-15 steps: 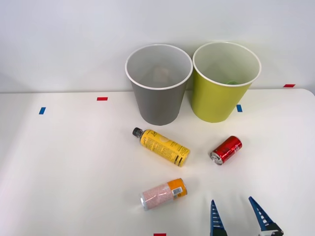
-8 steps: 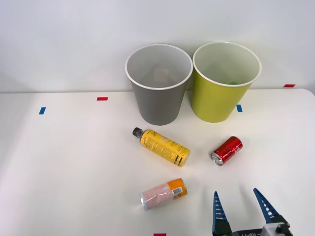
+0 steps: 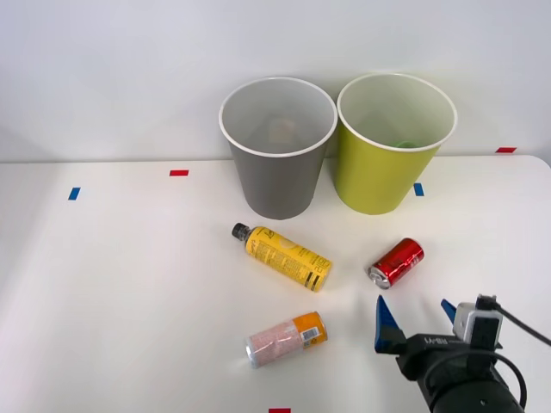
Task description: Put cans in the gray bin, plastic bottles in the light green bin
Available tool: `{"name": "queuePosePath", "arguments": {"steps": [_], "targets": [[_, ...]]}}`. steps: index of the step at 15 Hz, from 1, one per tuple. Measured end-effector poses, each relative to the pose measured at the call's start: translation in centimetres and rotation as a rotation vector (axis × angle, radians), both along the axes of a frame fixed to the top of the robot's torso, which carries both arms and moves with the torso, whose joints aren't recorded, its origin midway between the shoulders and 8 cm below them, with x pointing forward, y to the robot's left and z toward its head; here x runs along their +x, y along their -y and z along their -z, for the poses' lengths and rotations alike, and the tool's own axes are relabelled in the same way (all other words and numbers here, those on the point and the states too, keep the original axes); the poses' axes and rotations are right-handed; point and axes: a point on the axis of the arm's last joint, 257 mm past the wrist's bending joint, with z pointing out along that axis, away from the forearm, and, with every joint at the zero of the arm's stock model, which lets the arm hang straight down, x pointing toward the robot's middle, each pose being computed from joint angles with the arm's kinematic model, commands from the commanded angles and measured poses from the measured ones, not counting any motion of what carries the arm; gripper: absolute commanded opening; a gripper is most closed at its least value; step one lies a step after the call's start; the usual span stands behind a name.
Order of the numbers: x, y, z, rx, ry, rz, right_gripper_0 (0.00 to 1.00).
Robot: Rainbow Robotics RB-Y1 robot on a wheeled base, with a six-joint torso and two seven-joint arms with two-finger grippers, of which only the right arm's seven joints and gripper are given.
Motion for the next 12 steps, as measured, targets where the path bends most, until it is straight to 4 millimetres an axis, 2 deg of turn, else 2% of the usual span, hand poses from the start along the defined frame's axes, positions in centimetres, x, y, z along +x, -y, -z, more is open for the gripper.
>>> {"name": "queuePosePath", "arguments": {"steps": [3,6,9,12], "targets": [[3.3,-0.2,-1.2,0.114,-0.068,0.033,1.0],[5.6,-0.3,-1.4,0.234,-0.173,0.095,1.0],[7.0,-0.7,-1.7,0.367,-0.277,0.172,1.0],[7.4,-0.2,-1.8,0.469,-0.366,0.269,1.0]]}}
